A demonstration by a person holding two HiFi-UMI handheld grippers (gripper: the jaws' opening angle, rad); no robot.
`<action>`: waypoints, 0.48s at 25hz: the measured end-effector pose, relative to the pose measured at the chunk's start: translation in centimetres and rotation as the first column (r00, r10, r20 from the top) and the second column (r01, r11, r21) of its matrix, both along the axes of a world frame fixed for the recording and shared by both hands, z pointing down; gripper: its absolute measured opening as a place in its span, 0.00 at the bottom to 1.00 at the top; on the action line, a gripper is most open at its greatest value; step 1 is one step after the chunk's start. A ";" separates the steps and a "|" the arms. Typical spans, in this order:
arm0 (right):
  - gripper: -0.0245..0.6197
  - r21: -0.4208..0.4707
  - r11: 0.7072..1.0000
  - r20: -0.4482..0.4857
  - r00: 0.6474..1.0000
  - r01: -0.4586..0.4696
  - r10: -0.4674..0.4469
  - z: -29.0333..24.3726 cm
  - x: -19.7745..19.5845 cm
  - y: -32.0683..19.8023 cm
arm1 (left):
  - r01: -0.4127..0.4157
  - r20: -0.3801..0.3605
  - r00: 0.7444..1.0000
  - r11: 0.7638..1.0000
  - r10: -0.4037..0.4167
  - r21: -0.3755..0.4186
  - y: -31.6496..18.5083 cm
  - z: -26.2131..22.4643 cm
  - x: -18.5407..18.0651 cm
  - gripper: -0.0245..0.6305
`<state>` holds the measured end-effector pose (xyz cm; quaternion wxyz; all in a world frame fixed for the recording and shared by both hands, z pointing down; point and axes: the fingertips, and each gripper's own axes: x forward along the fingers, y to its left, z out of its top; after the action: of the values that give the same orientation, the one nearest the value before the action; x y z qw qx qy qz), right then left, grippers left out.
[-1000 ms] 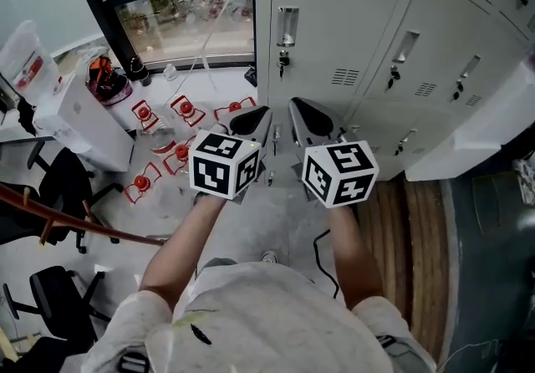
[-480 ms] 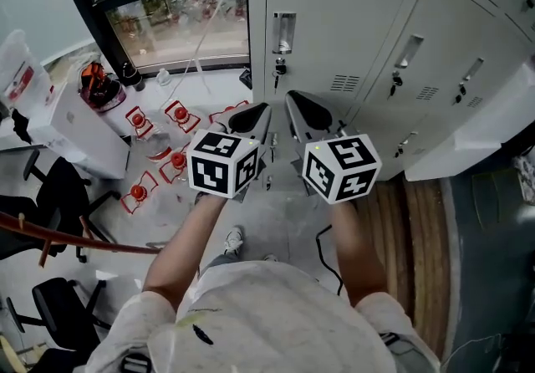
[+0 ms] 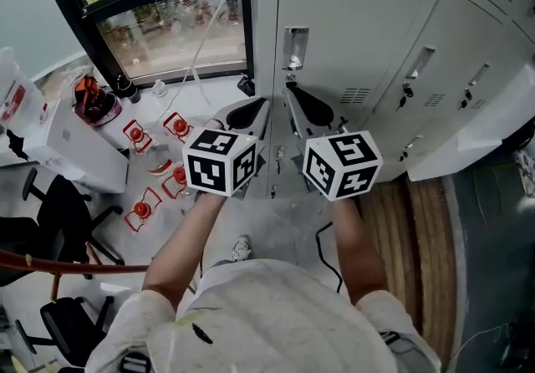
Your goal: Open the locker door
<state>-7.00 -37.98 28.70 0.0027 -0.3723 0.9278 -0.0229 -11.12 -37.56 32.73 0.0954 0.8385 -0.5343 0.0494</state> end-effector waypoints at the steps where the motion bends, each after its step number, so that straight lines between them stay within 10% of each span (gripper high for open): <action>1: 0.05 0.000 1.000 0.000 1.000 -0.003 0.003 0.0 -0.3 -0.3 | -0.003 -0.009 1.000 1.000 0.003 0.005 -0.4 -0.2 -0.4 0.05; 12: 0.05 0.040 0.995 -0.011 0.995 -0.095 0.095 -1.1 -1.7 -3.6 | -0.079 -0.014 0.997 0.996 0.080 0.033 -3.3 -0.9 -1.9 0.05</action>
<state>-8.75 -41.53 27.63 0.0053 -0.4161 0.9093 -0.0019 -13.03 -40.84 31.81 0.0837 0.8608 -0.5006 0.0383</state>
